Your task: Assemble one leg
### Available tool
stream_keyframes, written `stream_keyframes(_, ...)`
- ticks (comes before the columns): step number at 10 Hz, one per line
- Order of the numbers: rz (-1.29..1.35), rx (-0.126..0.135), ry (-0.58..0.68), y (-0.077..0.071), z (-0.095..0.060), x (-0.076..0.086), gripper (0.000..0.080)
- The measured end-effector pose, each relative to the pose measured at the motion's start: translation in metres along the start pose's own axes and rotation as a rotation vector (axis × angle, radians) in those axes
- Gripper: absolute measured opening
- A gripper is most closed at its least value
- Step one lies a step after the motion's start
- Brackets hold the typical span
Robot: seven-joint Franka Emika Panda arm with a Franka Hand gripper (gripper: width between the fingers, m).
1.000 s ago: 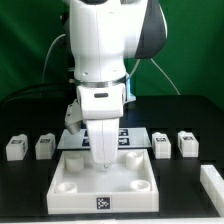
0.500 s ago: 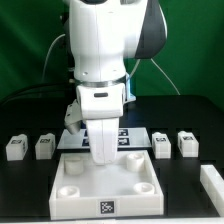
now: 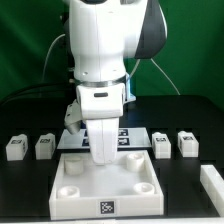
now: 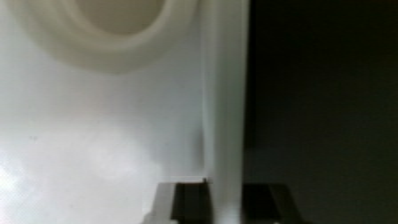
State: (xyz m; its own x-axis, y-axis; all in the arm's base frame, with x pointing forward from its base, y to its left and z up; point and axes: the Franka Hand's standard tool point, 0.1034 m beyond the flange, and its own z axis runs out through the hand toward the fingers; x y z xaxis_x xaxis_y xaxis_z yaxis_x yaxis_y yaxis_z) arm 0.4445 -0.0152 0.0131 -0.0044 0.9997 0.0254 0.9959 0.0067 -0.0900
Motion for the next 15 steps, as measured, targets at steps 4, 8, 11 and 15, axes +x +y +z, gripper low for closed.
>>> stream_keyframes(4, 0.02, -0.027, 0.02, 0.022, -0.004, 0.034, 0.0064)
stream_keyframes(8, 0.012, -0.055, 0.053, 0.046, -0.007, 0.074, 0.0063)
stream_keyframes(11, -0.012, -0.07, 0.063, 0.051, -0.002, 0.08, 0.0063)
stream_keyframes(15, -0.001, -0.072, 0.065, 0.051, -0.002, 0.081, 0.0063)
